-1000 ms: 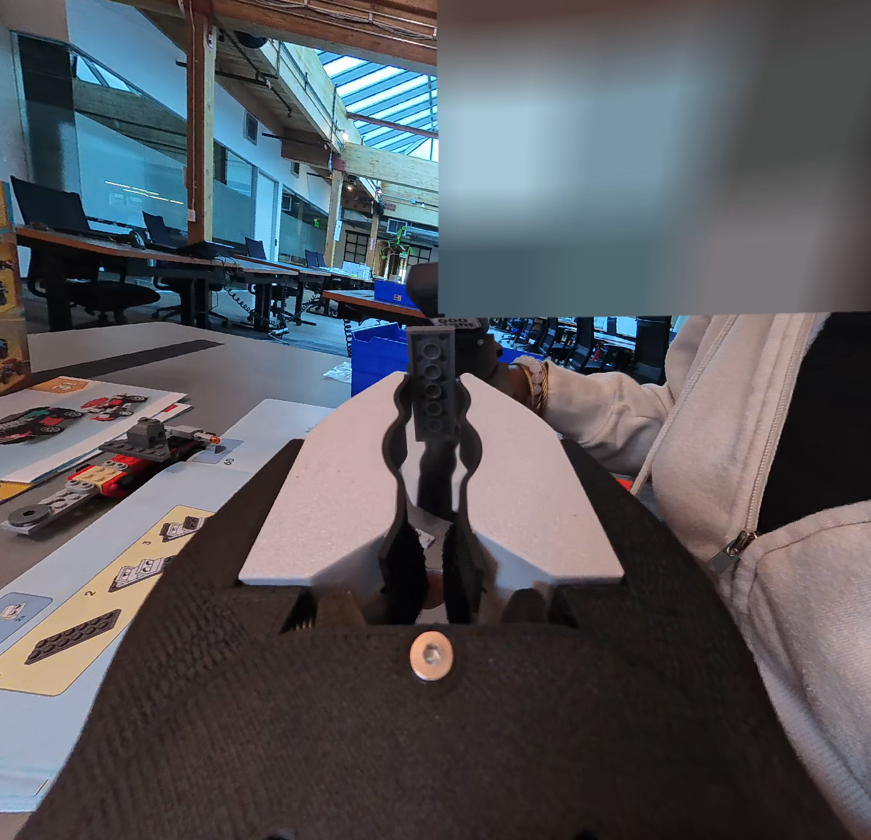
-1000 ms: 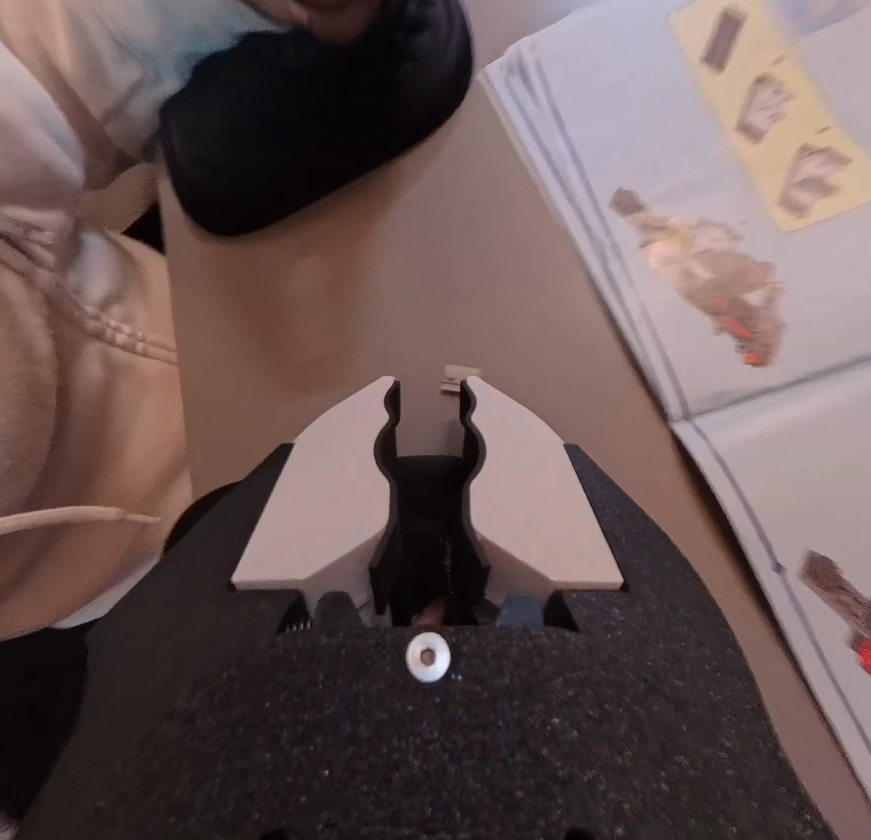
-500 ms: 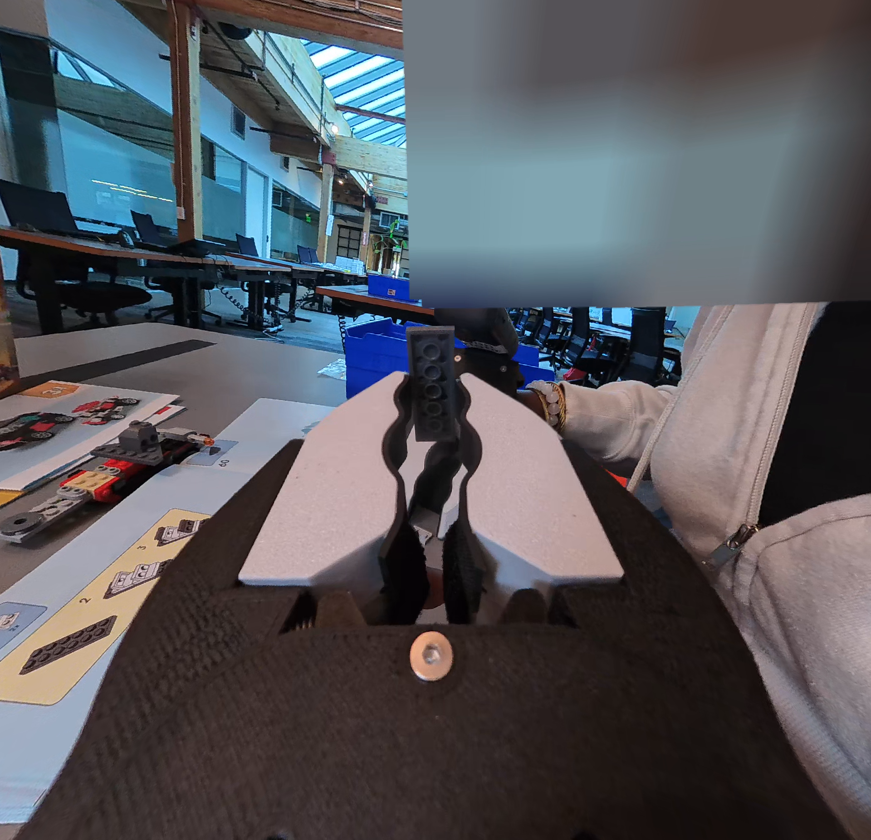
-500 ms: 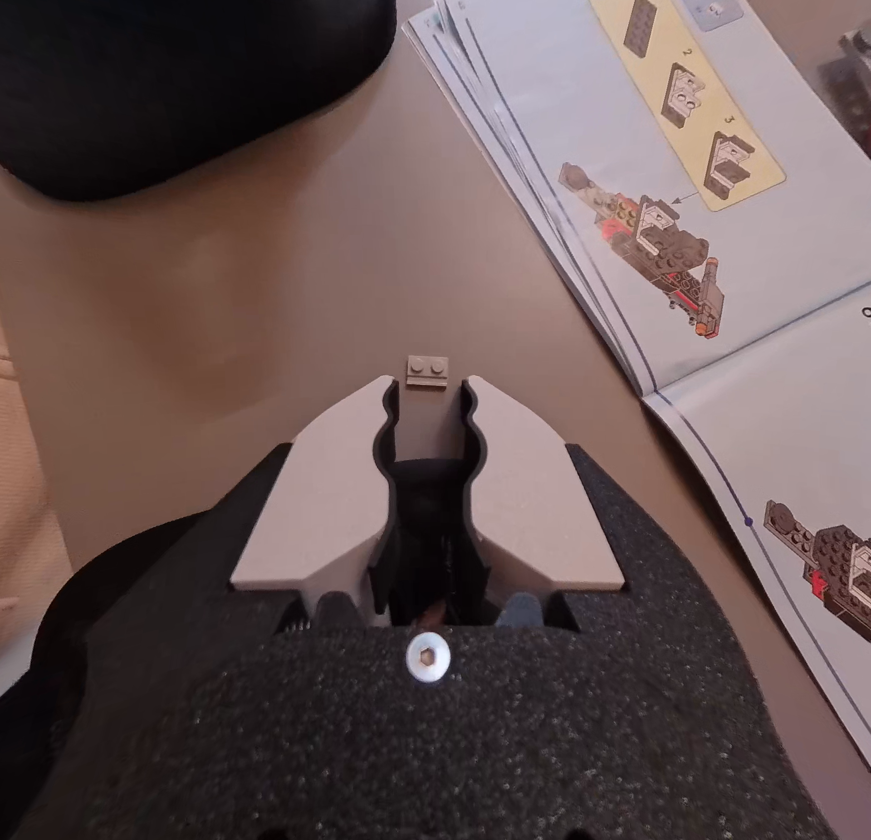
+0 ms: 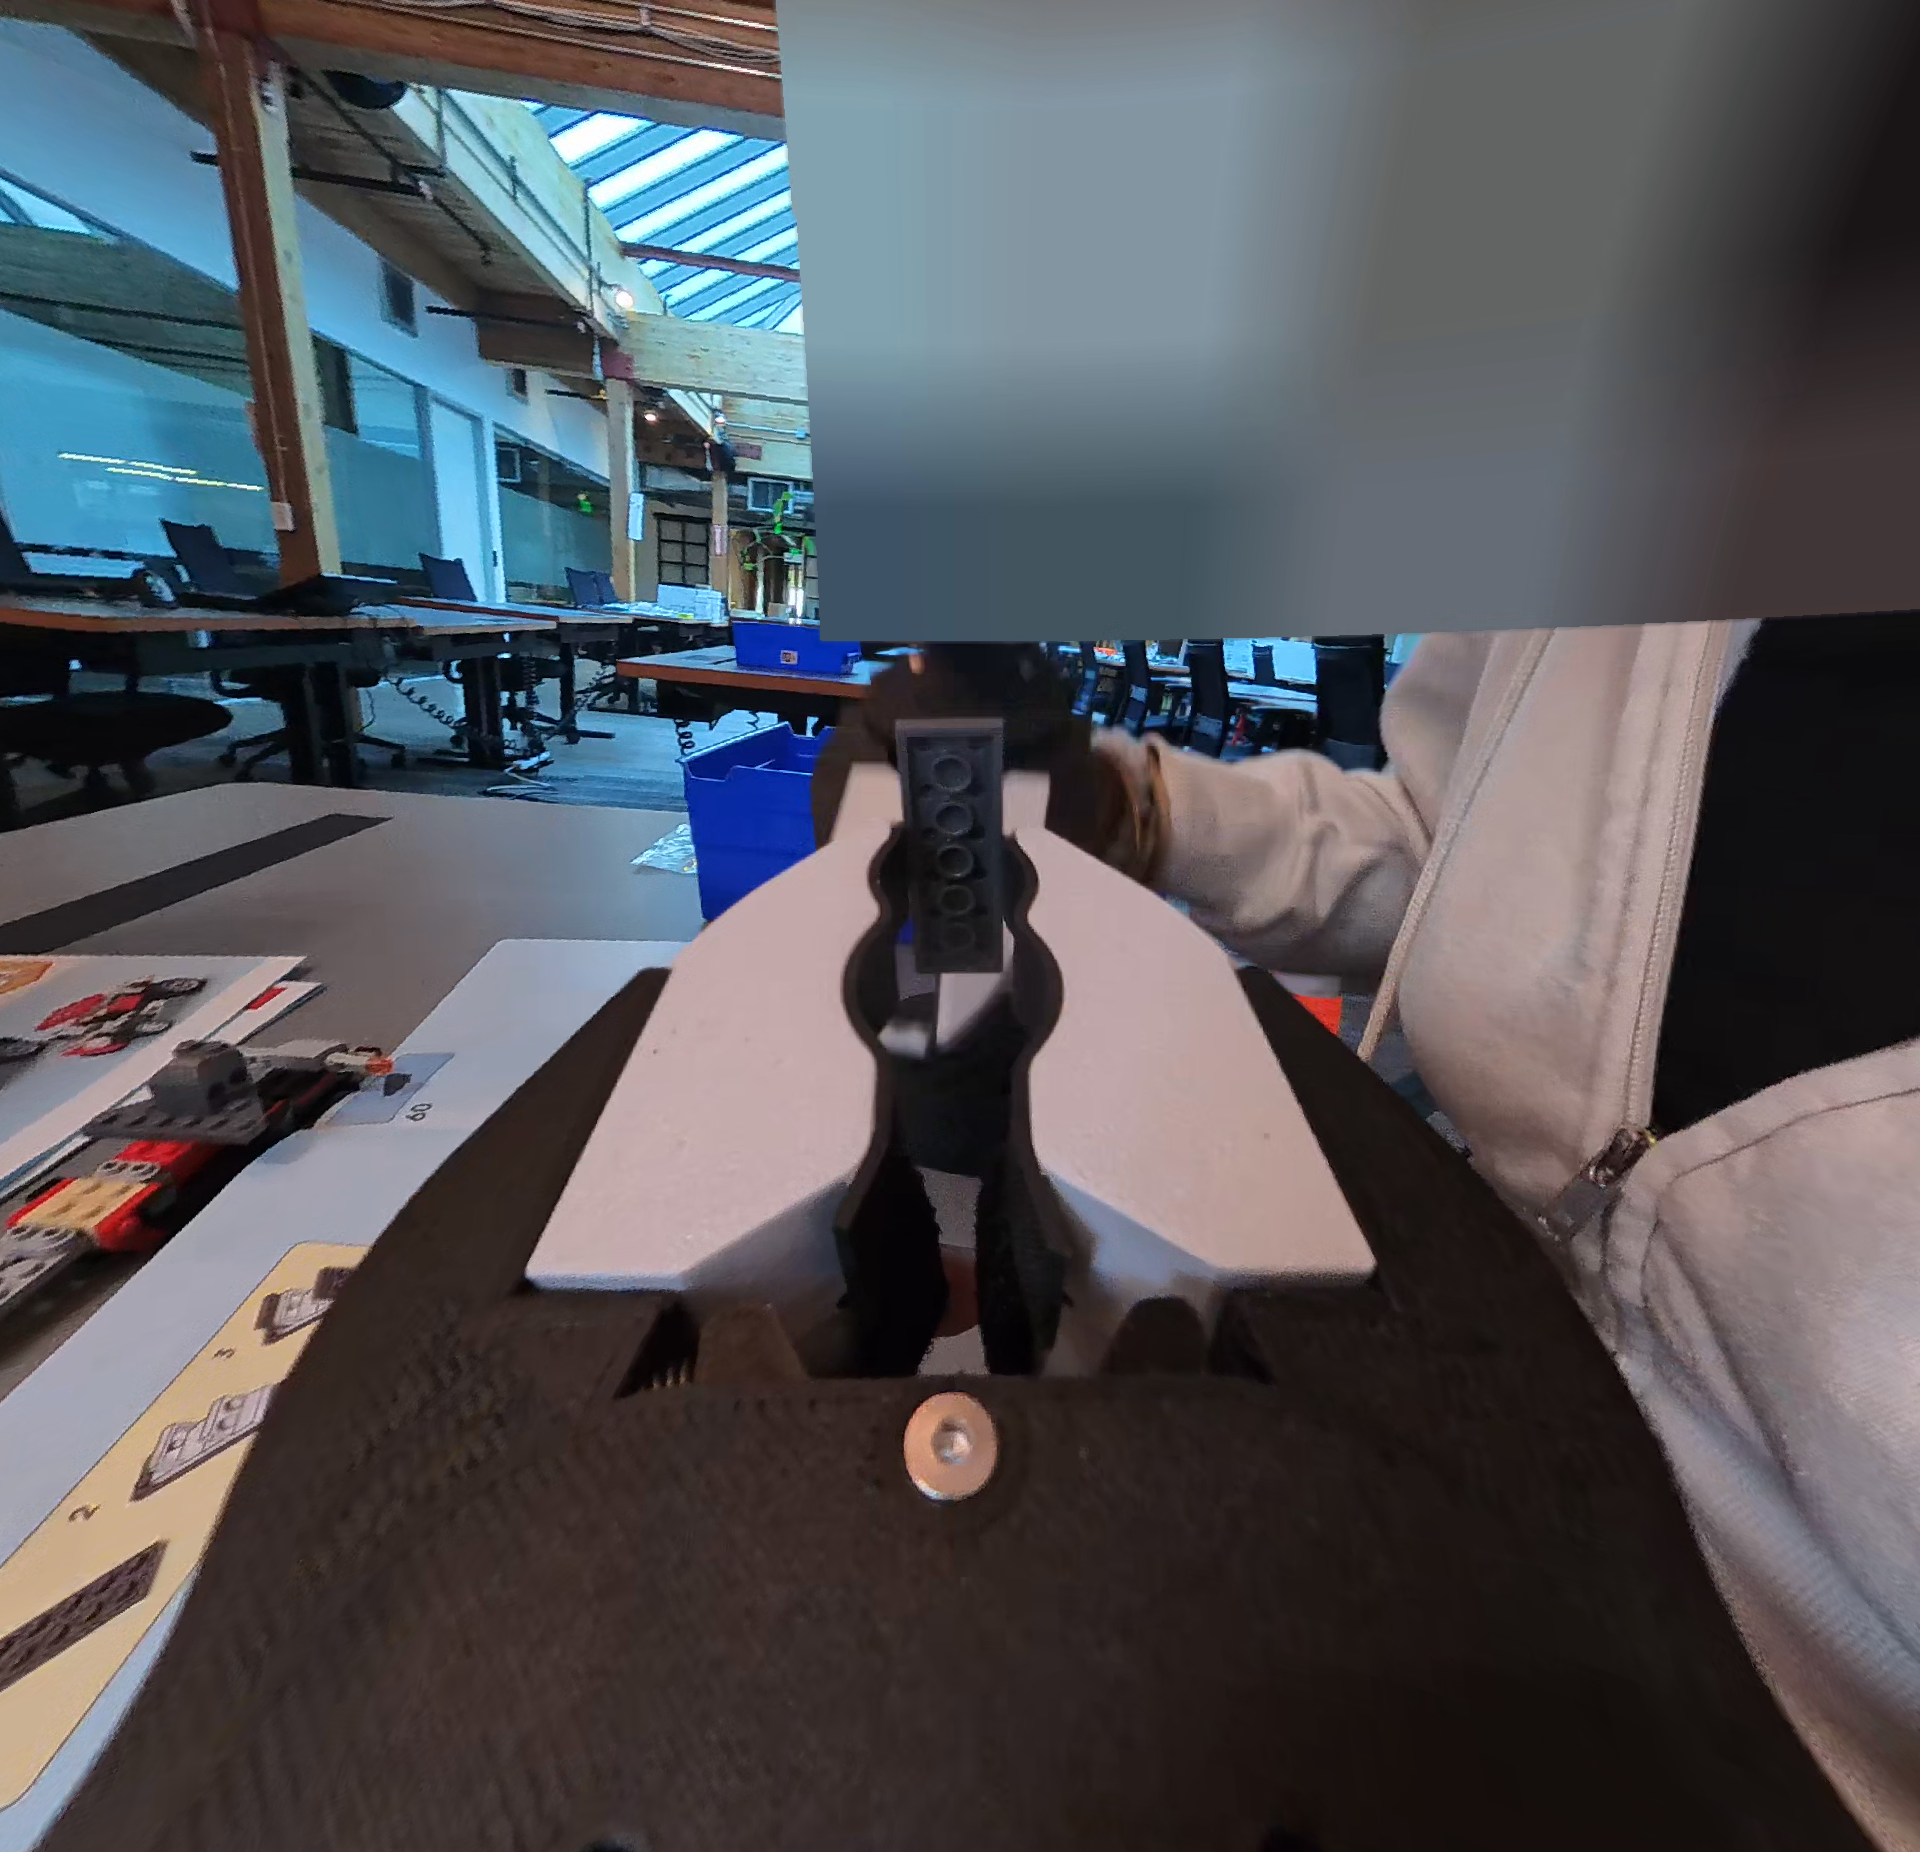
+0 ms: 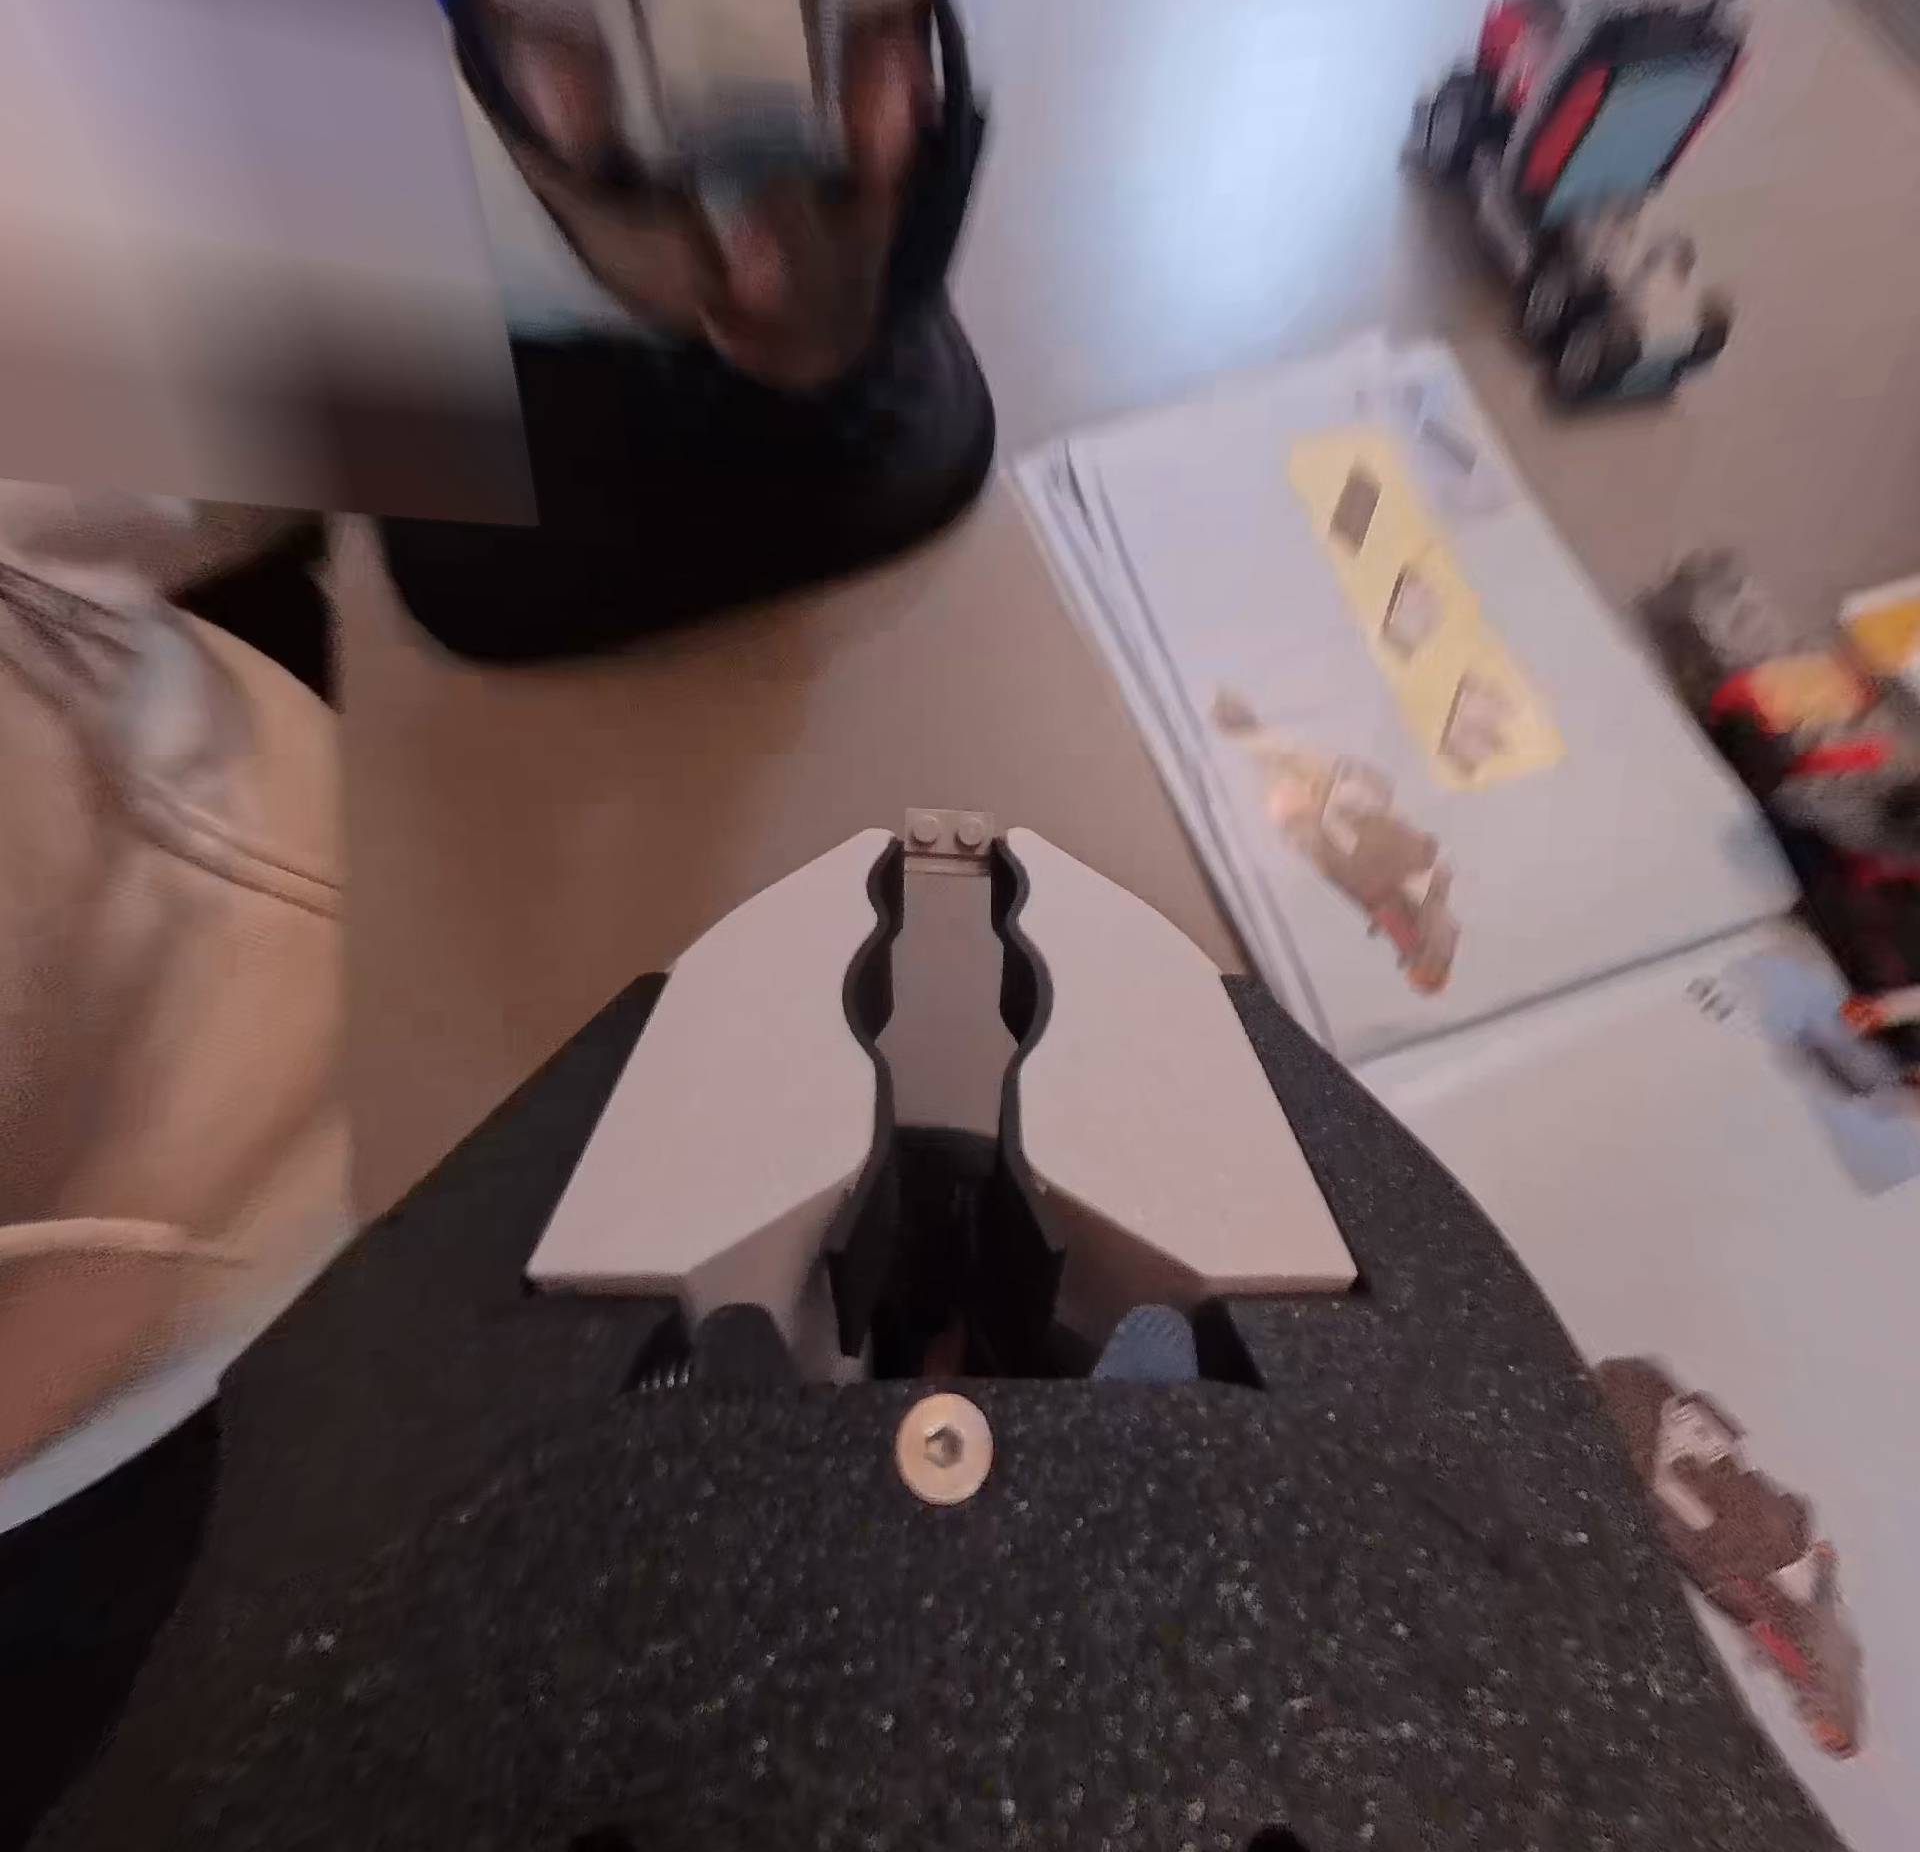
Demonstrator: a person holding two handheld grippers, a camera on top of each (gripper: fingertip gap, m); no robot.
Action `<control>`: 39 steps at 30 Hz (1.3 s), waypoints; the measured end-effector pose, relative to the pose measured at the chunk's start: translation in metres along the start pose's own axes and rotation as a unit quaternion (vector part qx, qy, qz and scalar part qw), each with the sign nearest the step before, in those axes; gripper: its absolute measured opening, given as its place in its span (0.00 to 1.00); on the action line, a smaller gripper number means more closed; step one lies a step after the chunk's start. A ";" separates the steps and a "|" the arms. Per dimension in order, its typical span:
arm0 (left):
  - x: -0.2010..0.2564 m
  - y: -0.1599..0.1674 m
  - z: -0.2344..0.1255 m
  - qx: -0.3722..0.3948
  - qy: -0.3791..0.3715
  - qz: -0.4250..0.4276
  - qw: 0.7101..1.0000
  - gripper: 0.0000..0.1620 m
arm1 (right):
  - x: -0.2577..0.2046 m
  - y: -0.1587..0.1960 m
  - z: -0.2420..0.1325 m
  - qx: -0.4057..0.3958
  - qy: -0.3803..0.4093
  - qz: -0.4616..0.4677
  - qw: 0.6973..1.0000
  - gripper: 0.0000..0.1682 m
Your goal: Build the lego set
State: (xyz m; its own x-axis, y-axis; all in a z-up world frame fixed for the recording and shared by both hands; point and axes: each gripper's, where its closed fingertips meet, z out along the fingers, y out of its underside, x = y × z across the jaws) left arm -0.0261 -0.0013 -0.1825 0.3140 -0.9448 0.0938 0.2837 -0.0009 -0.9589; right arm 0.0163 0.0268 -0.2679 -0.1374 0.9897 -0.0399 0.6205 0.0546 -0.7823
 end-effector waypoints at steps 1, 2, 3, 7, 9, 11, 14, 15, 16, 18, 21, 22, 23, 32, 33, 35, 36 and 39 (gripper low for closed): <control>0.001 0.001 0.000 0.004 0.002 -0.001 1.000 0.11 | -0.003 -0.020 -0.012 0.018 -0.018 -0.004 1.000 0.09; 0.003 0.001 0.000 0.009 0.006 -0.005 1.000 0.11 | -0.008 -0.040 -0.022 0.031 -0.040 -0.010 0.999 0.09; 0.005 0.002 0.000 0.010 0.012 -0.009 1.000 0.11 | -0.014 -0.059 -0.031 0.036 -0.064 -0.019 0.997 0.09; 0.001 0.006 0.003 -0.004 -0.012 0.004 1.000 0.11 | -0.028 -0.101 -0.035 -0.025 -0.125 -0.041 0.991 0.09; 0.000 0.005 0.003 0.002 -0.021 0.007 1.000 0.11 | -0.030 -0.107 -0.027 -0.066 -0.139 -0.043 0.987 0.09; -0.002 0.006 0.002 0.000 -0.033 0.015 0.999 0.11 | -0.026 -0.109 -0.019 -0.112 -0.134 -0.050 0.983 0.09; -0.002 0.002 0.000 0.012 -0.036 0.014 0.999 0.10 | -0.024 -0.112 -0.012 -0.156 -0.143 -0.057 0.976 0.09; -0.001 0.001 0.000 0.014 -0.037 0.015 0.999 0.10 | -0.024 -0.112 -0.010 -0.169 -0.145 -0.058 0.973 0.09; 0.000 0.000 0.000 0.016 -0.036 0.017 0.999 0.11 | -0.023 -0.110 -0.010 -0.187 -0.144 -0.062 0.970 0.10; 0.002 -0.001 0.001 0.018 -0.031 0.019 0.999 0.11 | -0.022 -0.111 -0.008 -0.202 -0.145 -0.068 0.966 0.10; 0.003 -0.003 0.000 0.022 -0.033 0.021 0.999 0.10 | -0.022 -0.113 -0.008 -0.220 -0.145 -0.069 0.962 0.10; 0.003 -0.004 0.000 0.024 -0.033 0.021 0.999 0.10 | -0.023 -0.113 -0.007 -0.222 -0.147 -0.070 0.961 0.10; 0.002 -0.005 -0.001 0.027 -0.034 0.020 0.999 0.10 | -0.023 -0.114 -0.007 -0.223 -0.147 -0.069 0.961 0.10; 0.000 -0.007 -0.002 0.033 -0.042 0.017 0.998 0.10 | -0.023 -0.116 -0.007 -0.234 -0.140 -0.069 0.960 0.10; 0.000 -0.007 -0.002 0.032 -0.042 0.017 0.998 0.11 | -0.023 -0.115 -0.007 -0.235 -0.140 -0.069 0.959 0.10; 0.000 -0.007 -0.002 0.033 -0.042 0.016 0.998 0.10 | -0.023 -0.115 -0.007 -0.237 -0.138 -0.073 0.959 0.10; 0.001 -0.007 -0.002 0.034 -0.041 0.015 0.998 0.11 | -0.023 -0.115 -0.007 -0.238 -0.138 -0.074 0.958 0.10; 0.000 -0.008 -0.002 0.037 -0.041 0.014 0.998 0.11 | -0.023 -0.116 -0.007 -0.235 -0.136 -0.077 0.959 0.10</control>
State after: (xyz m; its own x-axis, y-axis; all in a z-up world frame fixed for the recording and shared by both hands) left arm -0.0302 -0.0024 -0.1758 0.3952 -0.9140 0.0920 0.3387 0.0519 -0.9395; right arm -0.0471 -0.0015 -0.1714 -0.4116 0.8977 -0.1572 0.8480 0.3140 -0.4270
